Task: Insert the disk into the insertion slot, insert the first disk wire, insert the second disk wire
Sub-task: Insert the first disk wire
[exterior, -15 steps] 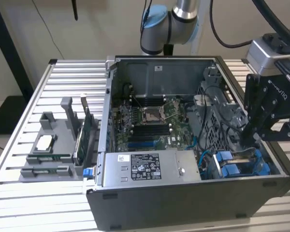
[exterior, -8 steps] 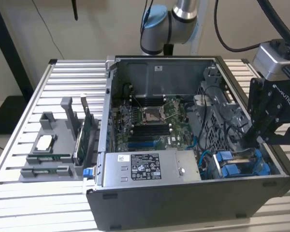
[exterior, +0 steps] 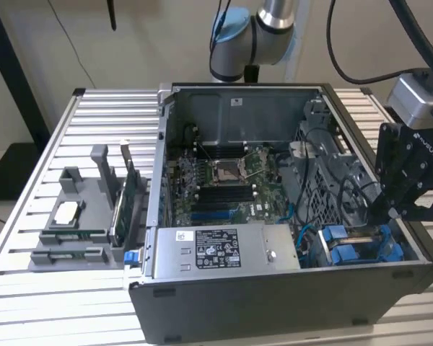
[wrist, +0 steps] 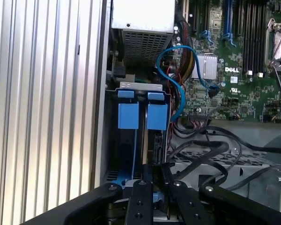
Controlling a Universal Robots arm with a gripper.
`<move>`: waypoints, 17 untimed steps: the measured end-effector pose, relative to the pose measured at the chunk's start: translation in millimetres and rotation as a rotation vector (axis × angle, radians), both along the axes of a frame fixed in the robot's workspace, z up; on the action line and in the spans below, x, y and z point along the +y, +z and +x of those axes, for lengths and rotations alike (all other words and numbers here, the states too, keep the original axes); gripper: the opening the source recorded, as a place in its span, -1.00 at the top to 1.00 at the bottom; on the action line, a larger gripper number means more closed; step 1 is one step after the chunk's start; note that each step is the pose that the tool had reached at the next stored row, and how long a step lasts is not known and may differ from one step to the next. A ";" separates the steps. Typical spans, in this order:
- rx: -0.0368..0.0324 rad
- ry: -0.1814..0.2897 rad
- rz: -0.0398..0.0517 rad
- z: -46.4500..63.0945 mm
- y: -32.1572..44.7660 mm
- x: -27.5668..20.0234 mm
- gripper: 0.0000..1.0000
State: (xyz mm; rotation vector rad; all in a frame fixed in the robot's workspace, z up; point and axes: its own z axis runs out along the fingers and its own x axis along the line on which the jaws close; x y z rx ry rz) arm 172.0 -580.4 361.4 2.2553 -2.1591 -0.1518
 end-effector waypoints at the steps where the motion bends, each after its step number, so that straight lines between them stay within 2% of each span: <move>1: 0.0018 0.000 -0.0001 0.1 -1.3 0.0 0.62; 5: 0.0075 0.000 0.0004 0.4 -8.0 0.0 0.62; 12: 0.0114 0.000 0.0066 3.0 -14.2 2.0 0.62; 17: 0.0118 0.000 0.0134 6.5 -16.0 4.2 0.62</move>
